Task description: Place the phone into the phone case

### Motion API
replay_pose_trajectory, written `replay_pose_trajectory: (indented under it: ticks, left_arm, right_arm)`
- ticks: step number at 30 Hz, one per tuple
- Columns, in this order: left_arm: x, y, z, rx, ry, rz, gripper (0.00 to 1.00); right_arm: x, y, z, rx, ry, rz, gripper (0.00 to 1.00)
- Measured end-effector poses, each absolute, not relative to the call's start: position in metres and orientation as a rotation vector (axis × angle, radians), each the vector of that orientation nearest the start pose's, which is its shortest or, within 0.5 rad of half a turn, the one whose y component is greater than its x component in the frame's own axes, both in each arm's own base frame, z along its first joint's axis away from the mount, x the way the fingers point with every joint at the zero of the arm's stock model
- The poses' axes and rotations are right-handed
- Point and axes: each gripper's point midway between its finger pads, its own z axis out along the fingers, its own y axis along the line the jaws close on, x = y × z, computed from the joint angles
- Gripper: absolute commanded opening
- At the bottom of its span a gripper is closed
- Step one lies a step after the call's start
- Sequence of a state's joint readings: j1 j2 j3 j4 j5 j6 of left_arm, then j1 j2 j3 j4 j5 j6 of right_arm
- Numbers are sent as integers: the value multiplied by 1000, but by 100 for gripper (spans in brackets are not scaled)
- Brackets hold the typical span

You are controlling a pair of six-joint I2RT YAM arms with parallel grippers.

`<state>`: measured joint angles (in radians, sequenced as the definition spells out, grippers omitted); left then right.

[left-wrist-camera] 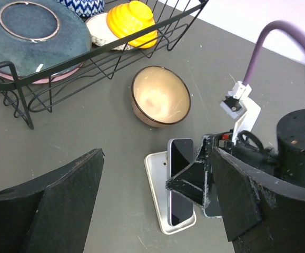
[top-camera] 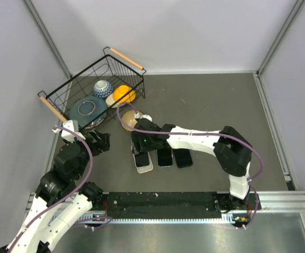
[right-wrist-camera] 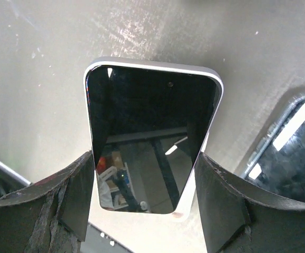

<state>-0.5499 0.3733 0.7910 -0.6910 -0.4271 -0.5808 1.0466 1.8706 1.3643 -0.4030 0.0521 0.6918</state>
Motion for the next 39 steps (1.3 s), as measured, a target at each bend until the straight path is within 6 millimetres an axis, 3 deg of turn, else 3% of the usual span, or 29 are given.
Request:
replay_pose_trajectory:
  ticks: [7, 25, 34, 39]
  left_arm:
    - [195, -57, 260, -322, 1823, -381, 89]
    - [195, -60, 254, -300, 1841, -387, 90]
    - [195, -65, 247, -291, 1863, -405, 90]
    - [196, -65, 234, -320, 1885, -398, 90]
  right_arm:
    - [219, 421, 60, -483, 2535, 505, 45]
    - [207, 417, 45, -540, 2527, 368, 53]
    - [199, 418, 44, -558, 2518, 341, 68]
    - [192, 419, 42, -564, 2527, 339, 82]
